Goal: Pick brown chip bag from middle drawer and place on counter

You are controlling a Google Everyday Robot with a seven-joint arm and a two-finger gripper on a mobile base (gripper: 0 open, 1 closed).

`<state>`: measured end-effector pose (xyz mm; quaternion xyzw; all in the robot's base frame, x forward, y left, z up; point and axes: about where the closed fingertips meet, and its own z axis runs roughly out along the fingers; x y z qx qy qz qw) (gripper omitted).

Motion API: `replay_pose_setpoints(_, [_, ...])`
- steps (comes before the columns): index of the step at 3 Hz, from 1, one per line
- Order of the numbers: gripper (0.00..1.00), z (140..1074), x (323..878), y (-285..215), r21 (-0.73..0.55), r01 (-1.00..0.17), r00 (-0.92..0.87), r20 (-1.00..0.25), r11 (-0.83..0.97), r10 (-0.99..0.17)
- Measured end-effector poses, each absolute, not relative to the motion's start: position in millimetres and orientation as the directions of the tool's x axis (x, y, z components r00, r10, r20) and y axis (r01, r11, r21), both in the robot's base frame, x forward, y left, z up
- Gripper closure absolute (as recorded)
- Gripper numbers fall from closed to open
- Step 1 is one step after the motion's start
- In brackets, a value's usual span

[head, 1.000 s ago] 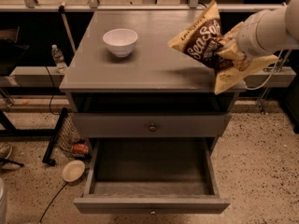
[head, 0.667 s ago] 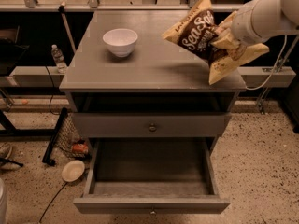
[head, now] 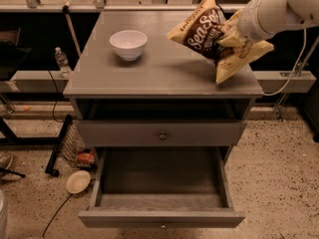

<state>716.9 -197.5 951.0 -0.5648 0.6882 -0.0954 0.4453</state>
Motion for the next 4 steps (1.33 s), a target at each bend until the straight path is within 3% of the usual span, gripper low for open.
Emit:
replay_pose_setpoints(1, [1.00,937.5,744.7,-192.5,-0.609,-0.712,0.039,-0.533,0.350,-0.845])
replay_pose_setpoints(2, [0.86,935.5,747.4,-191.0,-0.606,-0.714,0.040,-0.535,0.350,-0.844])
replay_pose_setpoints(3, [0.56,932.6,748.3,-188.2,-0.603,-0.718,0.042,-0.536,0.348,-0.843])
replay_pose_setpoints(4, [0.32,930.6,748.9,-186.3,-0.601,-0.721,0.043,-0.536,0.346,-0.843])
